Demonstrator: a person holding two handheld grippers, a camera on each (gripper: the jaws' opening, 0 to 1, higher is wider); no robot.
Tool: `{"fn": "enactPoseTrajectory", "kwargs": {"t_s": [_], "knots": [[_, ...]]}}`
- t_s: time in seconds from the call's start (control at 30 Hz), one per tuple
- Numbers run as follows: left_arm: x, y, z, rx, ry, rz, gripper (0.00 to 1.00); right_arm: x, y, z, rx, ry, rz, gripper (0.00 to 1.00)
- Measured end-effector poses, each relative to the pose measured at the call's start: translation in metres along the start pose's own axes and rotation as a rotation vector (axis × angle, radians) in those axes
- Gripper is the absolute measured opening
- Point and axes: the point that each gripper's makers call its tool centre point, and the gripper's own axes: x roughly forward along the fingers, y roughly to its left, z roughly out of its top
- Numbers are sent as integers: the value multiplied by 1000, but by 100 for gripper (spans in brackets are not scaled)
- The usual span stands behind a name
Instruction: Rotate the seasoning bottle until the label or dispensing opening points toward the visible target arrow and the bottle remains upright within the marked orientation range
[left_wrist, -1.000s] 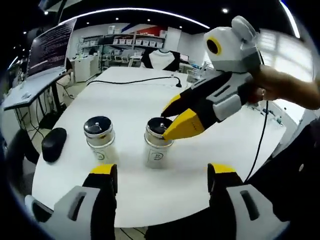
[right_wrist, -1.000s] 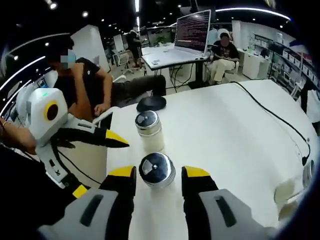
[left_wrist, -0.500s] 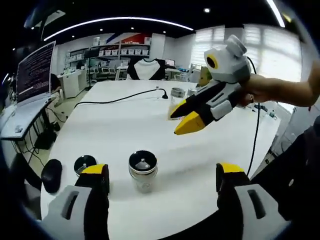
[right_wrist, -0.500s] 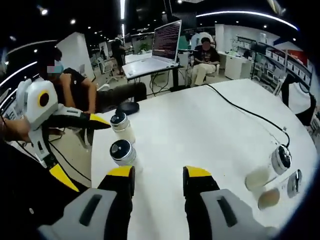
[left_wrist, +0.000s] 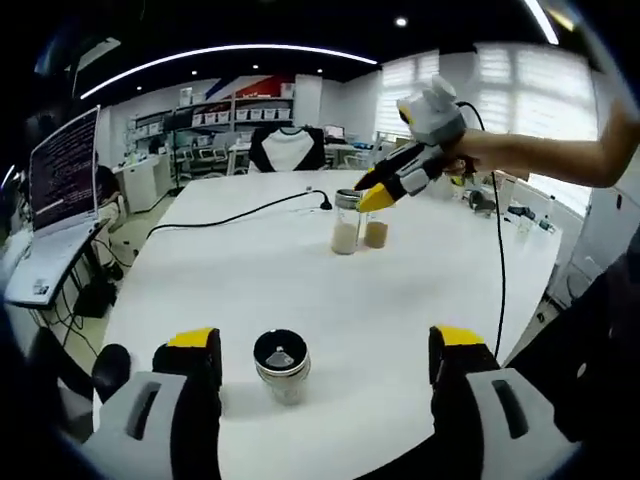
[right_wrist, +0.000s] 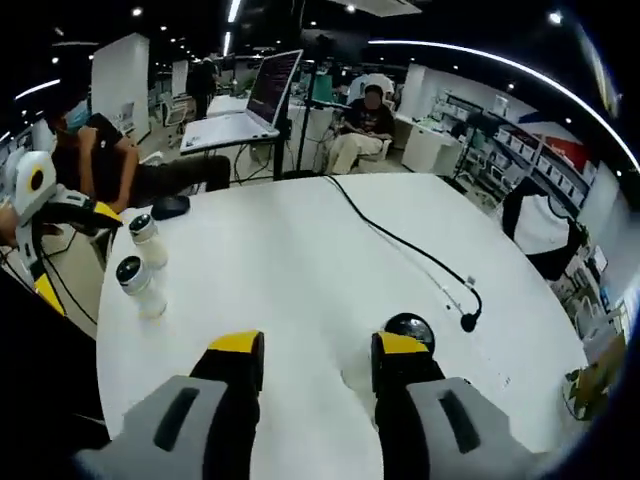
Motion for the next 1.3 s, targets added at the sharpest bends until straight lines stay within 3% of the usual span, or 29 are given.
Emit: {"fn": "enactPoseTrajectory", "kwargs": {"t_s": [0.3,0.4,0.53,0.57,0.6,0.7,0.9,1.13,1.3], "knots": [[-11,-2,8,-55,-38,1,92,23,-63,0,63,17,-55,42],[-14,-3,8,-71,-44,0,92,36,-71,-2,85,36,-44,42],[-20,-1,10,-89,-56,21,91,52,-69,-15,45,84,-35,41],[-22,2,10,-90,-59,36,90,52,-67,-18,-35,100,-43,41],[-22,4,10,-86,-59,48,89,54,-67,-20,-51,112,-44,41],[-25,8,5,-91,-41,63,89,65,-65,-24,9,121,-18,41],[-29,18,4,-98,-50,92,87,75,-70,-24,37,125,2,42],[-25,25,3,-112,-36,103,86,74,-63,-22,53,94,39,43],[-20,26,11,-109,-60,102,86,73,-62,-21,23,55,52,43]]}}
